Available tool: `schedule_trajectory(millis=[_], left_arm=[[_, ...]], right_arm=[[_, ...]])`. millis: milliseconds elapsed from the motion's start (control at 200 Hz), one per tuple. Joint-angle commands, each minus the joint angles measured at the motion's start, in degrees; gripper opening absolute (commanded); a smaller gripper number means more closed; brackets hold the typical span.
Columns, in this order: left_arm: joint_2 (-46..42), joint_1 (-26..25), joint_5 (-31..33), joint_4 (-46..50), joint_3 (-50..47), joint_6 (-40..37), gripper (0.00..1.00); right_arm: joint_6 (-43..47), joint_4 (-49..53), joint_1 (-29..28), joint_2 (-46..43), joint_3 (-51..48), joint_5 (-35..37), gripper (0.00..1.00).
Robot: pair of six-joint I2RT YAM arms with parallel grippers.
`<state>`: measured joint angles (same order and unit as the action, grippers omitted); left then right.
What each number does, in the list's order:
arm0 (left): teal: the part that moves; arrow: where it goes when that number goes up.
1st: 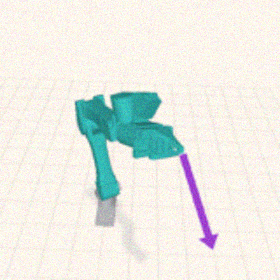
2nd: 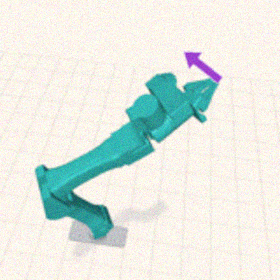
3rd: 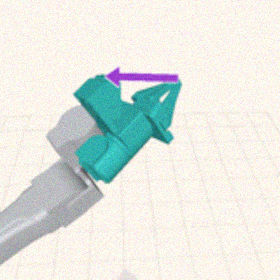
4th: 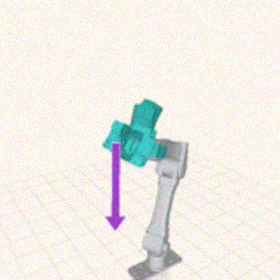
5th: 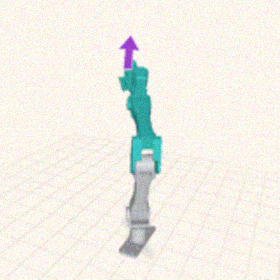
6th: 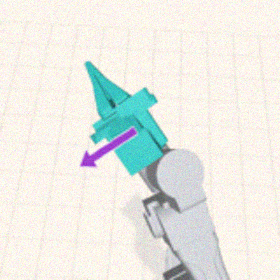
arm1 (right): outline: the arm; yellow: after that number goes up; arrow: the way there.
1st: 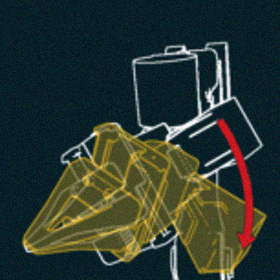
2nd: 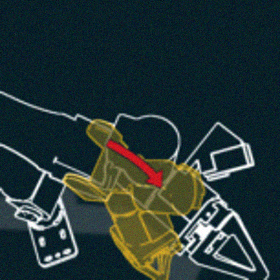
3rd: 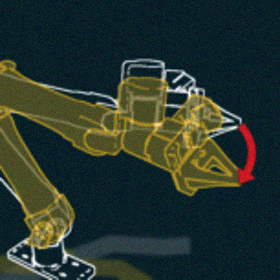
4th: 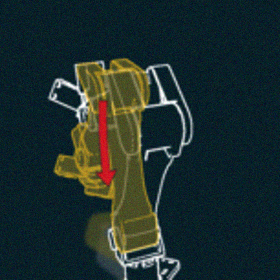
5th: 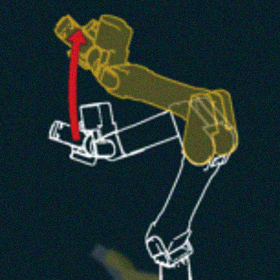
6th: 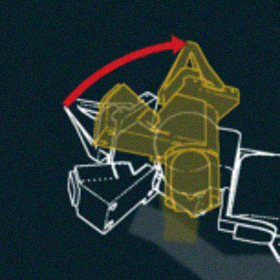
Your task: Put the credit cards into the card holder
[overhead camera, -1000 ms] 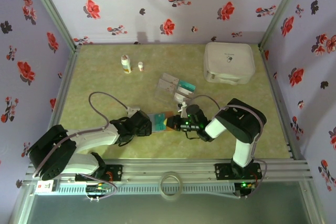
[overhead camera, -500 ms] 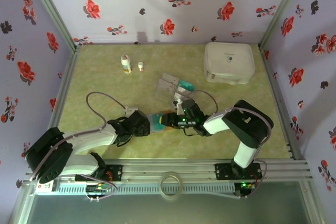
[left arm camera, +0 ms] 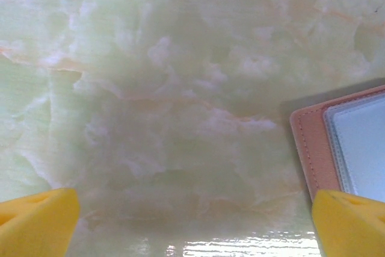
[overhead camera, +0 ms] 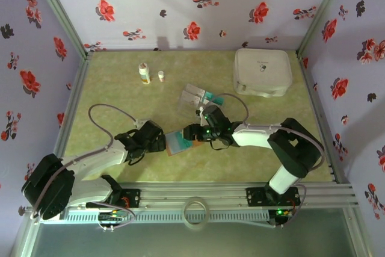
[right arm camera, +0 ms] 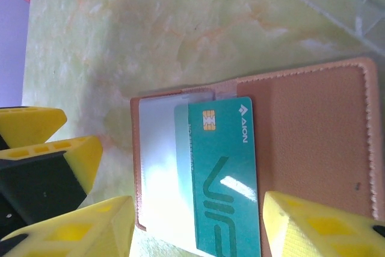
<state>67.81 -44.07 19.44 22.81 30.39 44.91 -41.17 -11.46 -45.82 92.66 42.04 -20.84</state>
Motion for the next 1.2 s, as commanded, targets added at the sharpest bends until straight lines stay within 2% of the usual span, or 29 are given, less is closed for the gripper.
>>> schedule_trajectory(millis=[0, 55, 135, 230, 370, 775, 1195], left_arm=[[0.9, 0.5, 0.2, 3.4, 1.7, -0.6, 1.0], [1.5, 0.5, 0.4, 4.0, 2.1, -0.4, 1.0], [2.7, 0.5, 0.8, 4.8, 2.6, -0.3, 1.0], [4.0, 0.4, 1.2, 5.4, 3.3, -0.2, 1.0], [5.5, 0.3, 1.6, 5.9, 4.0, -0.3, 1.0], [10.6, 0.3, 2.0, 7.2, 6.7, -1.8, 1.0], [14.3, 0.3, 1.9, 6.1, 8.0, -3.0, 1.0]], right_arm=[[5.3, 10.4, -0.5, -2.0, 3.7, 5.5, 0.55], [7.2, 14.8, -0.6, -1.6, 5.7, 7.6, 0.49], [9.4, 19.2, -0.8, -0.6, 7.8, 10.4, 0.33], [11.0, 21.4, -0.9, 1.0, 9.5, 11.6, 0.19], [12.2, 22.7, -1.7, 3.4, 11.5, 12.5, 0.09], [13.3, 23.0, -2.9, 9.5, 15.2, 12.9, 0.05], [12.9, 23.2, -5.2, 10.9, 16.2, 12.4, 0.04]])
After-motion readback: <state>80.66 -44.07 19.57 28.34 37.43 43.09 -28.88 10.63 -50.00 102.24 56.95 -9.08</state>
